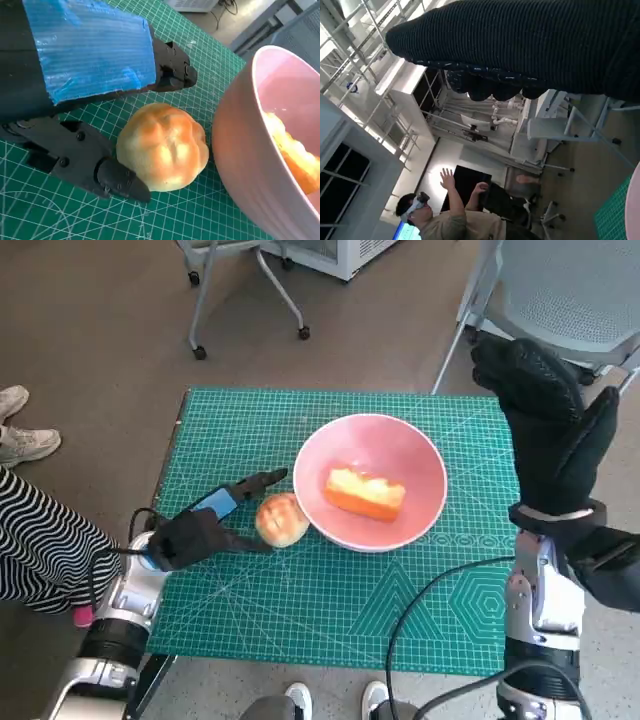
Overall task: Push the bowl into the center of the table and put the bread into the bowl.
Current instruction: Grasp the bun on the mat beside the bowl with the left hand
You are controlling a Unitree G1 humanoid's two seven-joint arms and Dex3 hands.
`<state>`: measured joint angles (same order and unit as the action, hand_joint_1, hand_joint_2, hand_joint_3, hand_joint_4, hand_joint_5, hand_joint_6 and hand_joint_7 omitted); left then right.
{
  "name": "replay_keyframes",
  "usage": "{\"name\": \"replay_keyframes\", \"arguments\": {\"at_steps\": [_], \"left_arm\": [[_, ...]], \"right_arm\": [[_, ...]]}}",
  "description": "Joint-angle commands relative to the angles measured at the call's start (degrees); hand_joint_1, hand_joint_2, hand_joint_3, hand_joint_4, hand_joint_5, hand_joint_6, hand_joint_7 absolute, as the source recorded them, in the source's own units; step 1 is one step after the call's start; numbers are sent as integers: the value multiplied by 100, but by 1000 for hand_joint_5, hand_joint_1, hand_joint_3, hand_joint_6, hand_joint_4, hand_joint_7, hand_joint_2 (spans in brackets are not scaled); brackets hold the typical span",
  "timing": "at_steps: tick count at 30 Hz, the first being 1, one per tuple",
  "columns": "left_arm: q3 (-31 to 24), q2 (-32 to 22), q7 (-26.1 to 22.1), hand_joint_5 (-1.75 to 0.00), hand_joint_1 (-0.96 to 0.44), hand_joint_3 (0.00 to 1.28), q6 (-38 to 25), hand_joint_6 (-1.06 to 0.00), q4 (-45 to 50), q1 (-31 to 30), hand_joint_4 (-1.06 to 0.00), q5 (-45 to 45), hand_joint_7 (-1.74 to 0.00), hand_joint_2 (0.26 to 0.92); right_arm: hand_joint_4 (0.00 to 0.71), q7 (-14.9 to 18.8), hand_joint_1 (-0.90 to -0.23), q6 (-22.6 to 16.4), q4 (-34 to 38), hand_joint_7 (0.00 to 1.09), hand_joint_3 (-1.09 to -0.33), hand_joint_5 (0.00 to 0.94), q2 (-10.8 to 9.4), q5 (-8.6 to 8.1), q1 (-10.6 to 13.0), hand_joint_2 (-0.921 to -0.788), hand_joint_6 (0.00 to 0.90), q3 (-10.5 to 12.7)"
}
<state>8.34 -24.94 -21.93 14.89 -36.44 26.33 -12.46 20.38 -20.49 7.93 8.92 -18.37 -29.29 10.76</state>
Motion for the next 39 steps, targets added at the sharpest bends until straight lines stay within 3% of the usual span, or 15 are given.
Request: {"name": "replay_keyframes", "arguments": {"at_steps": [1,5,7,9,16,39], "left_arm": [[175,69,148,-122,-90,12,-216,-596,97,-167,-645,-242,-180,827],[269,71,351,-264,-73,5,-325,-613,165,-203,-767,-434,-470,855],[314,68,477,-754,-30,57,-344,-558,148,-210,-746,-541,-954,894],[351,59,587,-922,-16,57,-346,-571,143,-219,-747,-611,-1079,907],[379,-9,810,-1052,-2,13,-294,-704,286,-320,-806,-726,-1056,903],[91,-494,700,-1029,1,8,-563,-688,1409,-586,-811,-636,-1106,909]], "right_arm": [[186,48,-669,53,23,584,-630,4,38,-48,21,-921,47,-8],[186,53,-669,42,47,583,-629,4,32,-48,17,-921,47,-4],[186,56,-669,36,57,582,-629,4,30,-48,15,-921,48,-2],[185,58,-669,31,72,582,-630,3,32,-47,10,-921,48,4],[186,74,-667,18,131,580,-629,3,35,-62,-9,-921,49,26],[187,44,-670,-4,177,572,-627,3,-30,-41,-43,-921,51,24]]}}
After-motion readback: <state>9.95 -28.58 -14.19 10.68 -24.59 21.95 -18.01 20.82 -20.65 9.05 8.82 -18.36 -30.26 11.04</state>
